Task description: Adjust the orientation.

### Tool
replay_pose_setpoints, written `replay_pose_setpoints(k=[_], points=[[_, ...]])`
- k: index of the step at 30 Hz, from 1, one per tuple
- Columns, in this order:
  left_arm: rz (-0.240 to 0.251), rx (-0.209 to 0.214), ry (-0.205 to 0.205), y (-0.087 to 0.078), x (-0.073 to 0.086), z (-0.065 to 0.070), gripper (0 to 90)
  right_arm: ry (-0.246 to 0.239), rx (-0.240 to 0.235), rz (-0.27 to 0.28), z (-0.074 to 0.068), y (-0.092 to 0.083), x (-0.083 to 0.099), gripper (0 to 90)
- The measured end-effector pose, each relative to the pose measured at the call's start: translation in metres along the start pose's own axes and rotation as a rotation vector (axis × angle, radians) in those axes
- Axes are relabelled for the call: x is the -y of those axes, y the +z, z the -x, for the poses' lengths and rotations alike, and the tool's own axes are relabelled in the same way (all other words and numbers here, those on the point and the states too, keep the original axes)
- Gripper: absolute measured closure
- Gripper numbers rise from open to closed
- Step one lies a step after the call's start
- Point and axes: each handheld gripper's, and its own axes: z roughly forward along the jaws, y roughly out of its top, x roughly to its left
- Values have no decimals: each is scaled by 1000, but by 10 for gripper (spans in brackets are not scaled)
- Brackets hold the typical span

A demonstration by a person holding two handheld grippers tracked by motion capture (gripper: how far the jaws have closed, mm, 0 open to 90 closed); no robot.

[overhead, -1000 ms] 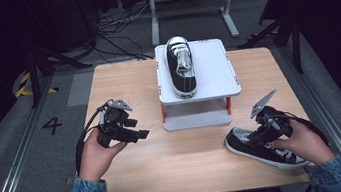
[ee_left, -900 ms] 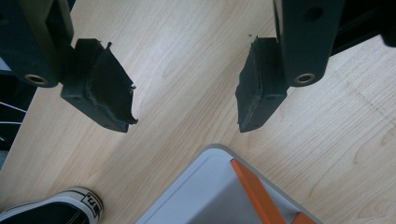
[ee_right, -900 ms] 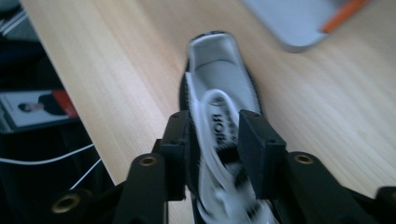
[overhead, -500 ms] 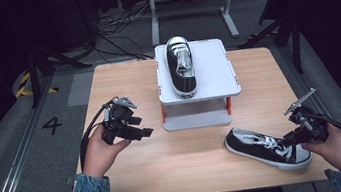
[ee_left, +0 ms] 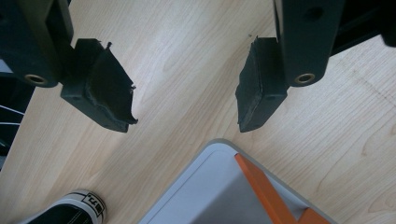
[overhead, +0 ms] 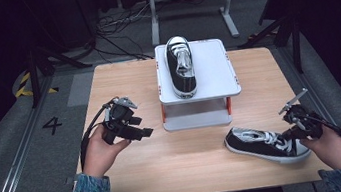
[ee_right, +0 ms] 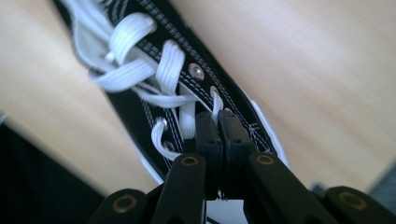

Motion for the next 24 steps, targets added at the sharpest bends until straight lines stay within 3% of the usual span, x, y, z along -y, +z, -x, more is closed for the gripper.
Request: replay_pose_setpoints(k=[1, 2, 3, 6, 8, 9, 11, 13, 15, 16, 20, 22, 24], points=[[-1, -1, 0, 0, 0, 0, 370, 0, 0, 0, 0, 0, 0, 887], [0, 0, -9, 1, 1, 1, 371, 13, 47, 70, 8, 0, -10, 897], [0, 0, -9, 1, 1, 1, 371, 13, 47, 70, 8, 0, -10, 897], [-4, -4, -4, 0, 2, 0, 371, 41, 99, 155, 25, 12, -23, 894], [-5, -8, -4, 0, 3, -1, 372, 63, 125, 207, 32, 22, -26, 878], [-8, -8, -12, 0, 5, -1, 372, 74, 141, 233, 33, 23, -25, 823], [-9, -10, -16, -1, 6, -2, 373, 104, 50, 248, 37, 19, -22, 745], [-5, -13, -20, -2, 6, -3, 373, 108, -10, 316, 33, 8, -18, 683], [-2, -10, -16, -2, 6, -2, 373, 53, -100, 354, 20, -3, -19, 619], [1, -9, -19, -2, 6, -1, 373, 9, -120, 358, 11, -6, -21, 604], [-8, -12, -12, -2, 7, 0, 372, -95, -207, 345, -18, -5, -35, 587], [-9, -11, -17, -4, 9, -1, 372, -141, -282, 321, -34, 2, -44, 585], [-3, -18, -29, -7, 14, -2, 372, -197, -306, 289, -47, 7, -51, 592]])
